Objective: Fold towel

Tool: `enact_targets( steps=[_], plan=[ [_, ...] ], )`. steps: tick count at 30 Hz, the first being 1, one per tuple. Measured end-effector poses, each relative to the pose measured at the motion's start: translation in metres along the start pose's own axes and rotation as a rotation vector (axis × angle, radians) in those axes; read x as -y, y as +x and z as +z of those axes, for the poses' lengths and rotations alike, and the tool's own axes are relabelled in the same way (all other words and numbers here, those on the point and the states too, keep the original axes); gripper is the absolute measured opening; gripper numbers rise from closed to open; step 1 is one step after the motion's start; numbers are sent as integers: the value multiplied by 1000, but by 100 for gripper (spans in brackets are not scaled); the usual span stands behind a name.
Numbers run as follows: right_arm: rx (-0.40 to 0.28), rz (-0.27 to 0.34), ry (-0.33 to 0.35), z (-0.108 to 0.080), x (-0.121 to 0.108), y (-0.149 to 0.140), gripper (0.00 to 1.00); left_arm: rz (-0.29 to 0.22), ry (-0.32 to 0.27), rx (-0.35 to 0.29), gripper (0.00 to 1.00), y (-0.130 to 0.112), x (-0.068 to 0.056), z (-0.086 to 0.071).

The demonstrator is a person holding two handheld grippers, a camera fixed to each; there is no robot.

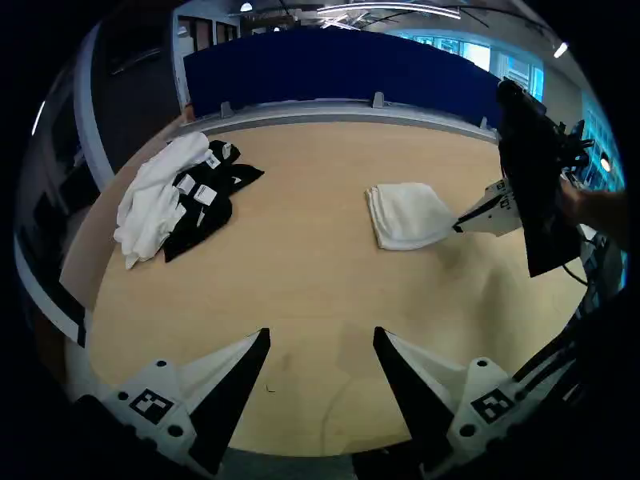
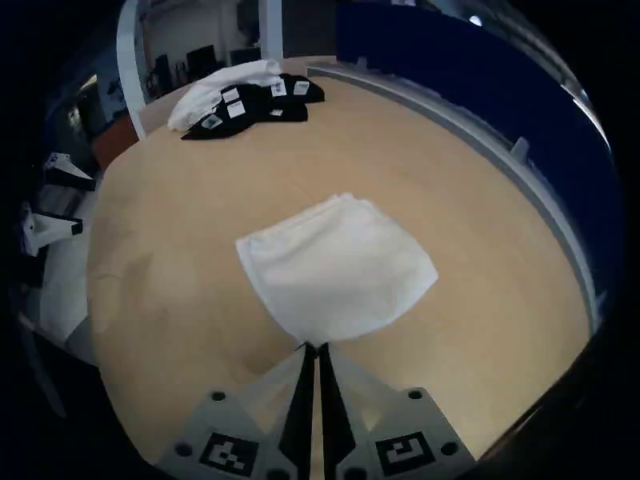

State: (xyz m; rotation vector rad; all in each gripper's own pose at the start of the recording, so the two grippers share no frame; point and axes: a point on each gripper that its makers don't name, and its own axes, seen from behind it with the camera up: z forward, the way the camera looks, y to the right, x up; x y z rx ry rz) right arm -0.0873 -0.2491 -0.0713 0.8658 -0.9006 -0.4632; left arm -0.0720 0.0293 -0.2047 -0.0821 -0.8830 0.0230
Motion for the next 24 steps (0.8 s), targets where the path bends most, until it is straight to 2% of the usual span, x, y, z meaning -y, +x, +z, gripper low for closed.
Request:
enact_targets(
  steps=[7, 15, 24],
  plan=[
    [-76, -36, -21, -25, -12, 49, 4, 5, -5, -22, 96, 10, -3, 0],
    [-151, -89, -44, -64, -23, 101, 4, 4, -16, -55, 96, 24, -8, -1],
    [-195, -123, -69, -102, -38, 134, 4, 19, -31, -79, 96, 34, -17, -3]
  ],
)
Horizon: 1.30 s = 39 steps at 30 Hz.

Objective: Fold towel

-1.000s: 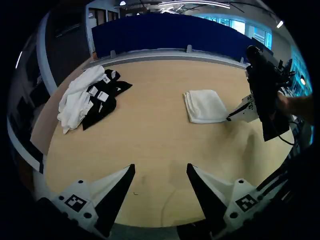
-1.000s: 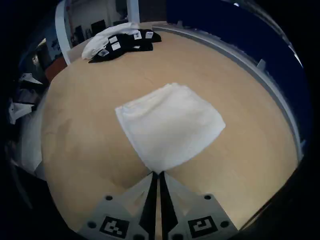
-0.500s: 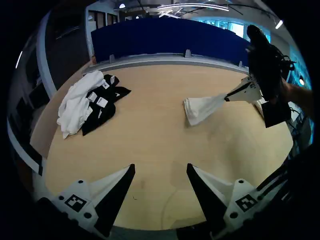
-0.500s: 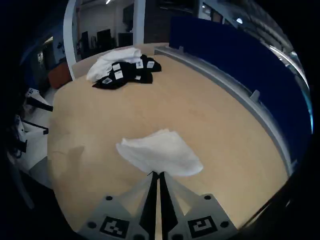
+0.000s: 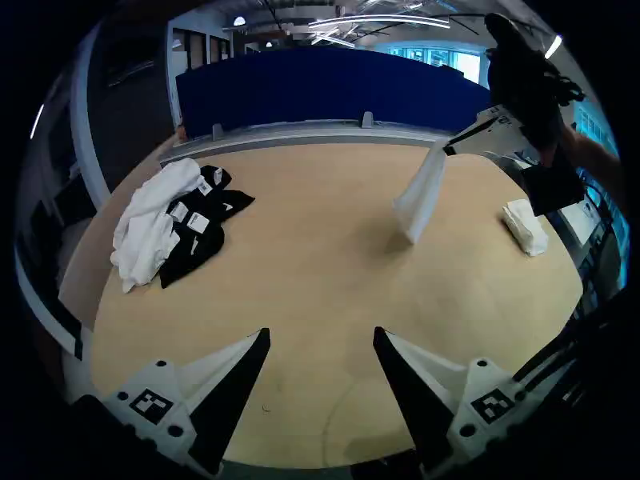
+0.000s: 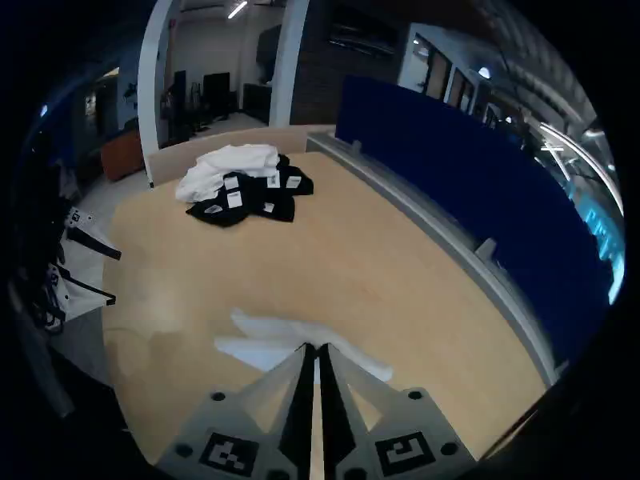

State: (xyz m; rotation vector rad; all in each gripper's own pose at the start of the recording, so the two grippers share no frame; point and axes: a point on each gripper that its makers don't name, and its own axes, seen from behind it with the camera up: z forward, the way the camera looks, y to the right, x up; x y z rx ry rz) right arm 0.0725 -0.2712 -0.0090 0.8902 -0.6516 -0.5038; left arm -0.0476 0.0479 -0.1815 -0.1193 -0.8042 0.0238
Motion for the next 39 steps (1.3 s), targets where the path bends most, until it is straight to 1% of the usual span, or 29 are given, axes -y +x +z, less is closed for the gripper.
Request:
enact_targets(
  steps=[9, 21, 27, 33, 39],
  plan=[
    [-5, -7, -16, -14, -12, 3, 4, 6, -12, -9, 96, 6, -6, -1],
    [-11, -17, -28, -28, -28, 7, 4, 19, -15, -9, 96, 9, -7, -2],
    [-16, -6, -30, -34, -33, 6, 4, 25, -20, -10, 96, 9, -10, -1],
    [-19, 23, -36, -43, -47, -2, 4, 30, -19, -10, 96, 9, -9, 0],
    [-8, 44, -61, -62, -70, -22, 4, 36, -8, -16, 96, 13, -6, 1]
  ],
)
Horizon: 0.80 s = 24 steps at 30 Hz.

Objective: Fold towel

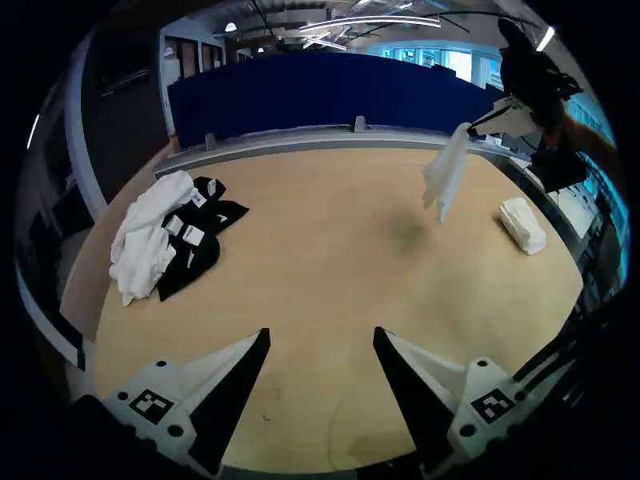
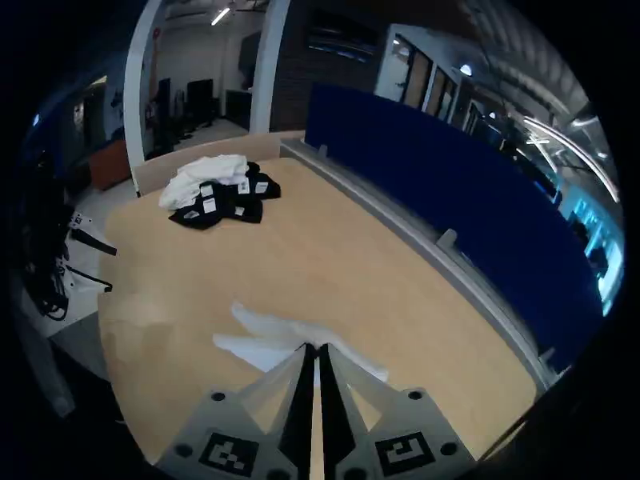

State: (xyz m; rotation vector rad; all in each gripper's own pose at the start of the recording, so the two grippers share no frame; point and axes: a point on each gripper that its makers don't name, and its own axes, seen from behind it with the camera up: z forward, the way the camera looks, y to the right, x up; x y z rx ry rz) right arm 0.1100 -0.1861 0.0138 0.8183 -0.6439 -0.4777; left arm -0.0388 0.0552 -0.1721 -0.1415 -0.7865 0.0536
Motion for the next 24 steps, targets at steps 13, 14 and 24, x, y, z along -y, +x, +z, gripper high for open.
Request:
enact_targets(
  steps=[13, 14, 24],
  plan=[
    [58, 31, -85, -49, -73, -60, 4, 28, 2, 13, 96, 4, -8, 3],
    [64, 32, -94, -54, -80, -65, 4, 30, 2, 15, 96, 4, -8, 3],
    [111, 58, -169, -87, -140, -108, 4, 47, 13, 39, 96, 2, -9, 2]
  ],
)
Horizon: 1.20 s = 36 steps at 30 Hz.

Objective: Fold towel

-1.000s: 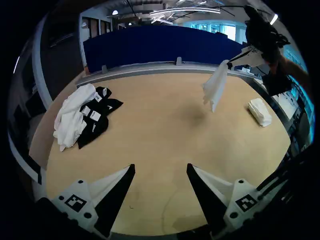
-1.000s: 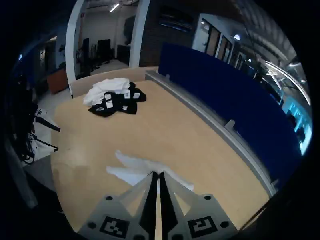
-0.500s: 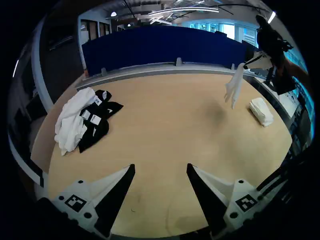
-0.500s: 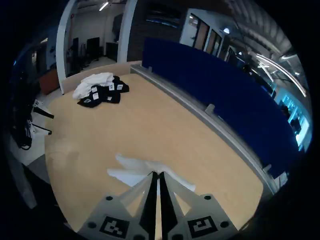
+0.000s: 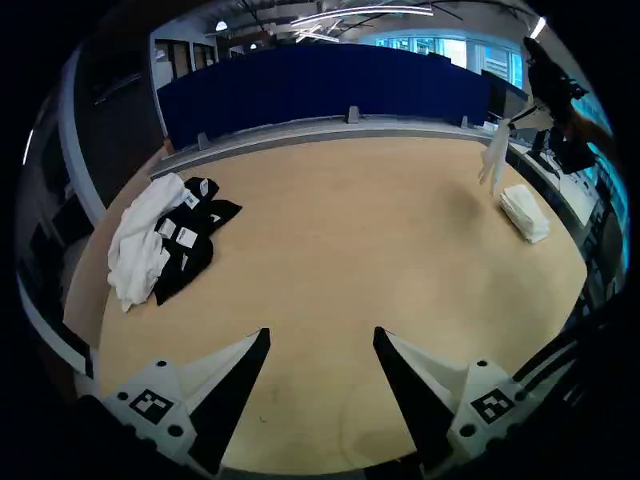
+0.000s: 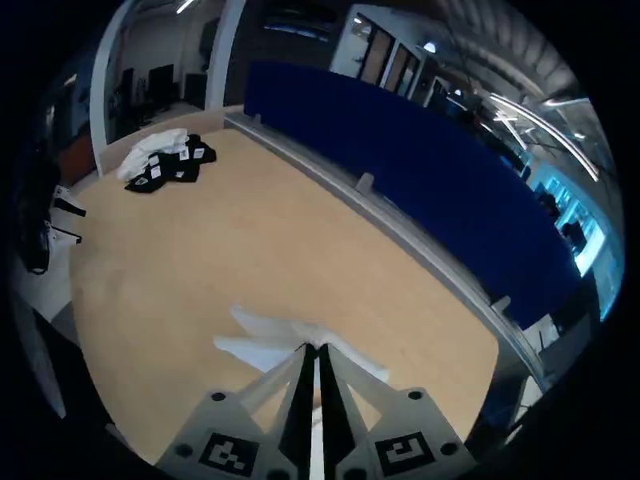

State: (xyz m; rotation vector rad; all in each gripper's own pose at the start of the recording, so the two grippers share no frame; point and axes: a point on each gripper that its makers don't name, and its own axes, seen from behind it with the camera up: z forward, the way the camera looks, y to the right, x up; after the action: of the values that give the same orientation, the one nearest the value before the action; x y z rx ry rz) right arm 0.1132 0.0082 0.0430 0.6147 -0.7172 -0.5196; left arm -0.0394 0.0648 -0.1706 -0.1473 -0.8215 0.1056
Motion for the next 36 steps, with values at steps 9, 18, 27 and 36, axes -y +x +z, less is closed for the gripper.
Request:
enact_targets(
  steps=[9, 18, 27, 36],
  plan=[
    [37, 5, -34, -4, -36, -25, 4, 3, 3, 8, 96, 3, -1, 3],
    [51, 22, -45, -8, -51, -39, 4, 16, 2, 15, 96, 4, -4, 4],
    [86, 43, -56, -24, -55, -70, 4, 27, -7, 18, 96, 8, -9, 7],
    [152, 87, -71, -47, -51, -130, 4, 40, -22, 19, 96, 11, -16, 7]
  ],
)
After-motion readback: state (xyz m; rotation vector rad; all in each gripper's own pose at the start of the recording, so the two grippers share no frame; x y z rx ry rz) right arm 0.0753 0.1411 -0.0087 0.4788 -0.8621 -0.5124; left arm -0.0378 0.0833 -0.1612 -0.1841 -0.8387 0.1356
